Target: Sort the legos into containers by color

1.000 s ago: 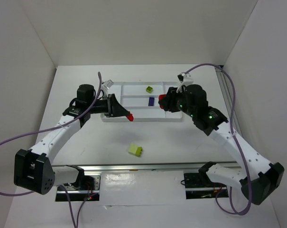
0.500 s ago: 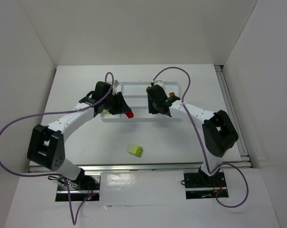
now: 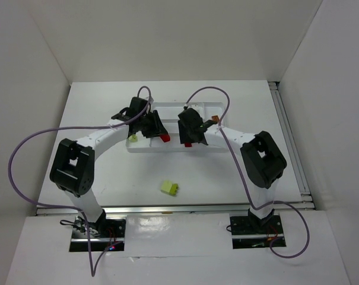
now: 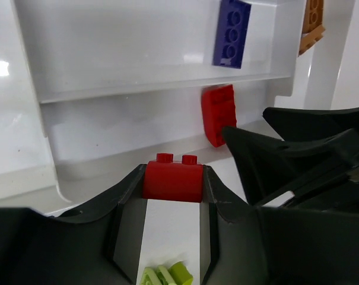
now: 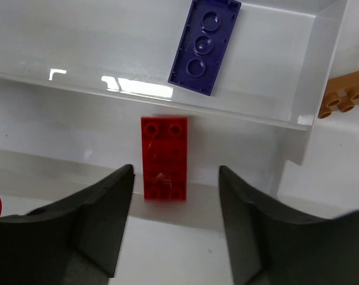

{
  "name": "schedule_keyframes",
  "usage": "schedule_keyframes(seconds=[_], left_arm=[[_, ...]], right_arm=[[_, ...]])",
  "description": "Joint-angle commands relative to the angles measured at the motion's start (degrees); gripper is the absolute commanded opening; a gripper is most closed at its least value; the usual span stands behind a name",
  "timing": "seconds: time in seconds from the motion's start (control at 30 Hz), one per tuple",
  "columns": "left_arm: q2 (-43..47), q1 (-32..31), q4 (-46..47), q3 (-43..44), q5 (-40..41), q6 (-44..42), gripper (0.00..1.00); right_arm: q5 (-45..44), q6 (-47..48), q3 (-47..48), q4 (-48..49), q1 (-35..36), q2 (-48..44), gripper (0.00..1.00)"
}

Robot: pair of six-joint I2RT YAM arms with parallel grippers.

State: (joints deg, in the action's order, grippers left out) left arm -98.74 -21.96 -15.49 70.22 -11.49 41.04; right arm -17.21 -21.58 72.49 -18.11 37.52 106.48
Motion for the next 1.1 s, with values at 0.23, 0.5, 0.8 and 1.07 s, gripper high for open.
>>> schedule_keyframes(seconds=[0.23, 0.5, 0.8, 1.07], left_arm=[[-1.46, -1.16, -1.03, 3.61, 2.43, 1.24, 0.0], [-4.27, -3.53, -5.42, 8.52, 8.04, 0.18, 0.1], [-7.51, -6.34, -7.19, 11.6, 10.34, 0.18, 0.75], [-3.14, -8.1, -11.14, 14.15, 15.95, -0.87, 0.97]], right_arm=[[-2.74, -0.91, 3.54, 0.8, 0.01, -3.11, 0.8], [-6.86, -3.29, -5.59, -1.58, -0.6, -21.91, 0.81], [-8.8, -4.34, -8.41, -6.32, -1.22, -30.18, 0.83], [-3.01, -4.34, -10.09, -8.08, -1.22, -34.58, 0.88]])
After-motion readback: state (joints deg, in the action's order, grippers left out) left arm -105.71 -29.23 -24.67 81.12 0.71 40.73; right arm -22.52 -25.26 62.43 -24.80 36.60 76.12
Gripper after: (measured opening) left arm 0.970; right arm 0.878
